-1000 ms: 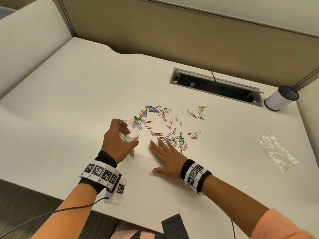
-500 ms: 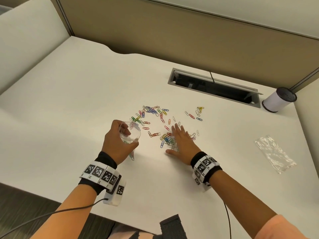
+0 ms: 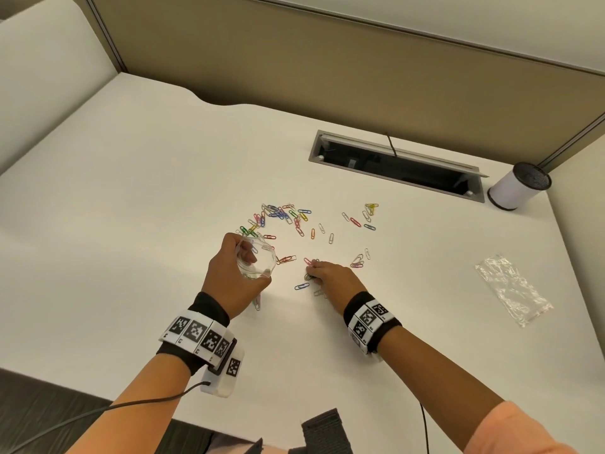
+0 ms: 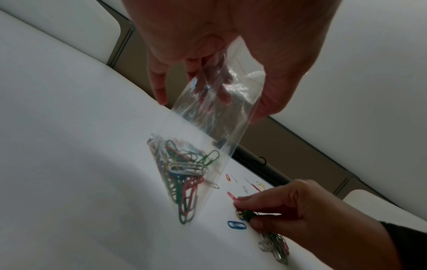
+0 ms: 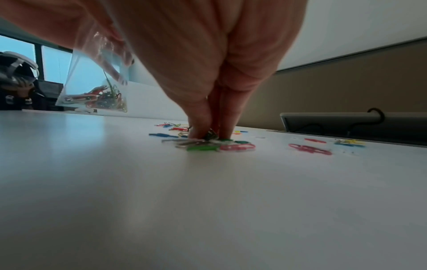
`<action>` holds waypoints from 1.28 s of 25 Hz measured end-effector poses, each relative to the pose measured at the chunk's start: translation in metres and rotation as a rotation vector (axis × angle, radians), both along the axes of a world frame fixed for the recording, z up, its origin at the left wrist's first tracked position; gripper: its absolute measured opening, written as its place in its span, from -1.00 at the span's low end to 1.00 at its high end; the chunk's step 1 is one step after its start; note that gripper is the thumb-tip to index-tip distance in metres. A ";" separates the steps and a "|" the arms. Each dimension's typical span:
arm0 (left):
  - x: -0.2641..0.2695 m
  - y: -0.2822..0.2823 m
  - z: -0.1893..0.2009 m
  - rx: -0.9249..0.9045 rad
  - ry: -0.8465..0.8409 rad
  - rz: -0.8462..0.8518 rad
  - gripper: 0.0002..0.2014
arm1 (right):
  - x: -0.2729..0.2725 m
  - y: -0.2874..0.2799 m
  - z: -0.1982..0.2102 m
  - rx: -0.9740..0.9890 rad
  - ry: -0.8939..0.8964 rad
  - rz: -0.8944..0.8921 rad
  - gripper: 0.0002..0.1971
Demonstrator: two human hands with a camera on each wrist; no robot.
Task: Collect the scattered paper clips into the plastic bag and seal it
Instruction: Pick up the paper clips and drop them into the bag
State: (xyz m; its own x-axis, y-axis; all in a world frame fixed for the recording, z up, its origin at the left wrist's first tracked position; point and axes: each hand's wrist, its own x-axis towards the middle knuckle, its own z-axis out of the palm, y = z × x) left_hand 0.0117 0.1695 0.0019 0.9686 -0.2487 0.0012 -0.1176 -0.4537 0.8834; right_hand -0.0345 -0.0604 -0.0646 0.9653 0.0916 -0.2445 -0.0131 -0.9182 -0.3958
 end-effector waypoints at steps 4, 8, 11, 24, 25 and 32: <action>-0.001 -0.005 0.002 -0.002 0.006 -0.025 -0.51 | 0.004 -0.008 0.007 0.014 -0.031 -0.101 -0.78; -0.002 -0.007 0.001 -0.005 0.008 -0.044 -0.51 | 0.001 -0.017 0.013 0.186 -0.055 -0.329 -0.82; -0.002 -0.008 -0.001 0.005 0.021 -0.070 -0.51 | -0.003 -0.025 0.020 0.445 -0.005 -0.556 -0.86; -0.005 -0.030 -0.005 0.164 -0.056 -0.239 -0.54 | -0.004 -0.004 0.130 1.015 0.218 -0.439 -0.81; -0.006 -0.034 -0.005 0.166 -0.059 -0.254 -0.54 | -0.003 0.003 0.135 0.908 0.212 -0.396 -0.83; -0.013 -0.053 -0.006 0.106 -0.011 -0.297 -0.53 | -0.001 0.027 0.139 0.564 -0.006 -0.345 -0.89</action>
